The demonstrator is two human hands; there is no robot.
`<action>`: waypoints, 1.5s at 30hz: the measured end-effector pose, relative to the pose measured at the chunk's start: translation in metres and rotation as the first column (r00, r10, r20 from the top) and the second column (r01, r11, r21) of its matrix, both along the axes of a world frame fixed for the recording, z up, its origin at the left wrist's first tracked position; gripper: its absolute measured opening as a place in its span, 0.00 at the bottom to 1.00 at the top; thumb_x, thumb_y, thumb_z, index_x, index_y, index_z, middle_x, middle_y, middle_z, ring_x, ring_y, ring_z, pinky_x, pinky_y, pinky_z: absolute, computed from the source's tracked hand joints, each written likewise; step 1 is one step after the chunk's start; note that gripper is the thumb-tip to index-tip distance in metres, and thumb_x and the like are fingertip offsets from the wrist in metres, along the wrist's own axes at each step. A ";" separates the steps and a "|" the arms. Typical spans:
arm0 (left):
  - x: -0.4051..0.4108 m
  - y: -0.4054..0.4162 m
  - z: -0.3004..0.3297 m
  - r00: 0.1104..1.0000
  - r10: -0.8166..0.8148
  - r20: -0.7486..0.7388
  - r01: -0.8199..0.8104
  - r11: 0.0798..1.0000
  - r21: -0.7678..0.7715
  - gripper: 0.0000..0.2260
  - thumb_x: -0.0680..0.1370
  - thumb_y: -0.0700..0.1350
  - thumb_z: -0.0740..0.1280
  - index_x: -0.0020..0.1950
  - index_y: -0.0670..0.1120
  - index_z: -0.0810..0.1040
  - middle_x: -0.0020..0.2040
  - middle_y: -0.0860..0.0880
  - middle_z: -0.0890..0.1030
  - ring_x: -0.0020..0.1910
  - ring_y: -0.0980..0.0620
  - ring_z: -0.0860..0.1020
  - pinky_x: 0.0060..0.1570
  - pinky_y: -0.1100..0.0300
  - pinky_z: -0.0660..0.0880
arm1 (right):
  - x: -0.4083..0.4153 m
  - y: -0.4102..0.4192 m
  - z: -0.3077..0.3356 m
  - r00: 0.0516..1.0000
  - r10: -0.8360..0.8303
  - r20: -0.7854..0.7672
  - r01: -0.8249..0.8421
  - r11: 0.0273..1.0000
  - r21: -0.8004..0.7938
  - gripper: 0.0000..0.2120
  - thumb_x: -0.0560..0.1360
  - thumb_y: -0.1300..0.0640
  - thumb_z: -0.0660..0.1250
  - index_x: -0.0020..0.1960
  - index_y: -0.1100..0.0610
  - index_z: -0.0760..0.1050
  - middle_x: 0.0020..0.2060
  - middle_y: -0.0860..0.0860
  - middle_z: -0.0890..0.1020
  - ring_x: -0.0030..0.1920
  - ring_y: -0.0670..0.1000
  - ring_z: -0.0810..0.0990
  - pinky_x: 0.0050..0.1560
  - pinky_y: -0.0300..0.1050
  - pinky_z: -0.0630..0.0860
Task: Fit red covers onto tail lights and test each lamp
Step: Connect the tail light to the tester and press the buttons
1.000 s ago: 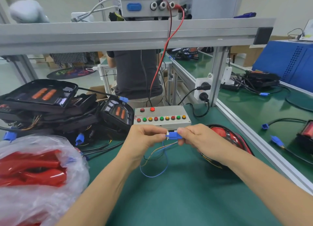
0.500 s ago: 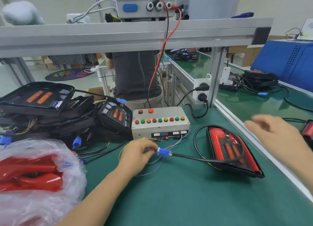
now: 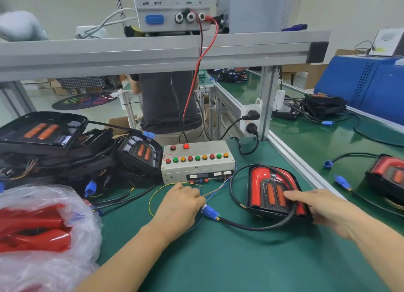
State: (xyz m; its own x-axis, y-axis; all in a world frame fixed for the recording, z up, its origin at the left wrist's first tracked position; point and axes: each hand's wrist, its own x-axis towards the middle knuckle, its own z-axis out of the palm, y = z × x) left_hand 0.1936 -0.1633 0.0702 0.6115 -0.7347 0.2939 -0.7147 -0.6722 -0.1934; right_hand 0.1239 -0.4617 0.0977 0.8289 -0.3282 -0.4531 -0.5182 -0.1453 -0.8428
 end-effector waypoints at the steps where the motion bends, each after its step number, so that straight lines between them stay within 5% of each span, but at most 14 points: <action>1: -0.001 0.000 0.000 1.000 0.004 0.006 -0.005 1.000 0.012 0.13 0.54 0.39 0.78 0.30 0.52 0.79 0.27 0.55 0.74 0.26 0.53 0.73 0.30 0.66 0.68 | 0.001 0.001 0.000 1.000 -0.026 0.007 0.026 0.996 0.081 0.16 0.72 0.55 0.72 0.53 0.67 0.81 0.47 0.64 0.85 0.45 0.58 0.80 0.53 0.51 0.76; 6: -0.004 0.004 0.002 0.999 0.034 0.003 -0.034 0.999 -0.009 0.14 0.52 0.40 0.80 0.28 0.51 0.78 0.26 0.55 0.73 0.25 0.53 0.73 0.29 0.67 0.67 | 0.008 0.000 -0.005 0.962 -0.253 0.107 0.192 0.897 0.397 0.09 0.72 0.61 0.70 0.52 0.60 0.79 0.43 0.60 0.83 0.42 0.57 0.79 0.56 0.54 0.74; 10: -0.005 0.004 0.005 0.997 0.083 -0.002 -0.083 0.996 -0.038 0.15 0.51 0.39 0.80 0.27 0.50 0.77 0.25 0.54 0.73 0.25 0.52 0.73 0.27 0.68 0.67 | 0.008 -0.014 0.006 0.903 -0.299 0.309 0.178 0.914 0.364 0.14 0.64 0.56 0.73 0.45 0.63 0.81 0.36 0.56 0.86 0.30 0.51 0.84 0.34 0.40 0.82; 13: -0.002 0.008 0.003 0.990 0.143 -0.008 -0.143 0.988 -0.055 0.16 0.49 0.36 0.79 0.26 0.48 0.76 0.24 0.52 0.73 0.23 0.50 0.73 0.26 0.67 0.67 | 0.006 -0.023 0.006 0.905 -0.258 0.338 0.149 0.937 0.315 0.10 0.69 0.56 0.72 0.45 0.62 0.81 0.36 0.56 0.86 0.30 0.49 0.84 0.33 0.38 0.81; 20: -0.001 0.016 0.003 0.975 0.221 0.007 -0.221 0.975 -0.001 0.18 0.45 0.34 0.79 0.23 0.47 0.73 0.23 0.50 0.71 0.22 0.48 0.71 0.24 0.65 0.66 | 0.008 -0.051 0.000 0.752 -0.569 0.332 0.377 0.786 0.491 0.06 0.79 0.54 0.64 0.52 0.57 0.76 0.39 0.50 0.84 0.29 0.47 0.84 0.37 0.50 0.80; 25: -0.002 0.016 0.003 0.969 0.244 0.027 -0.244 0.970 0.011 0.18 0.44 0.33 0.78 0.22 0.46 0.72 0.22 0.49 0.70 0.21 0.47 0.69 0.23 0.64 0.65 | 0.006 -0.065 0.021 0.577 -0.683 0.448 0.418 0.718 0.557 0.07 0.80 0.50 0.63 0.50 0.54 0.72 0.44 0.48 0.83 0.42 0.48 0.84 0.41 0.57 0.79; 32: -0.004 -0.003 0.004 0.989 0.136 0.054 -0.139 0.988 0.059 0.12 0.48 0.41 0.77 0.24 0.50 0.75 0.23 0.53 0.72 0.24 0.51 0.73 0.30 0.65 0.68 | 0.016 -0.018 0.002 0.870 -0.404 0.282 0.120 0.730 0.673 0.10 0.81 0.54 0.60 0.51 0.56 0.78 0.39 0.52 0.87 0.34 0.49 0.85 0.31 0.46 0.82; 38: -0.006 0.003 0.016 0.989 0.135 -0.065 -0.141 0.985 -0.100 0.02 0.63 0.46 0.73 0.35 0.52 0.83 0.31 0.55 0.78 0.33 0.50 0.77 0.37 0.59 0.71 | 0.023 0.014 -0.022 0.932 -0.294 0.210 0.109 0.784 0.612 0.14 0.79 0.52 0.63 0.57 0.61 0.79 0.47 0.59 0.85 0.41 0.56 0.84 0.42 0.51 0.78; 41: -0.007 -0.006 0.019 0.969 0.099 -0.224 -0.144 0.970 -0.195 0.10 0.75 0.46 0.64 0.53 0.55 0.82 0.49 0.56 0.80 0.50 0.53 0.76 0.51 0.58 0.66 | 0.022 0.021 -0.025 0.936 -0.294 0.193 0.105 0.758 0.643 0.14 0.77 0.52 0.65 0.54 0.61 0.80 0.44 0.59 0.86 0.38 0.55 0.85 0.39 0.50 0.81; 45: -0.012 -0.022 0.021 0.932 -0.070 -0.354 -0.083 0.914 -0.397 0.14 0.76 0.43 0.65 0.60 0.56 0.79 0.61 0.61 0.77 0.61 0.60 0.70 0.62 0.63 0.60 | 0.021 0.033 -0.027 0.917 -0.328 0.228 0.064 0.683 0.727 0.13 0.67 0.52 0.68 0.43 0.61 0.84 0.39 0.57 0.86 0.34 0.52 0.86 0.29 0.45 0.81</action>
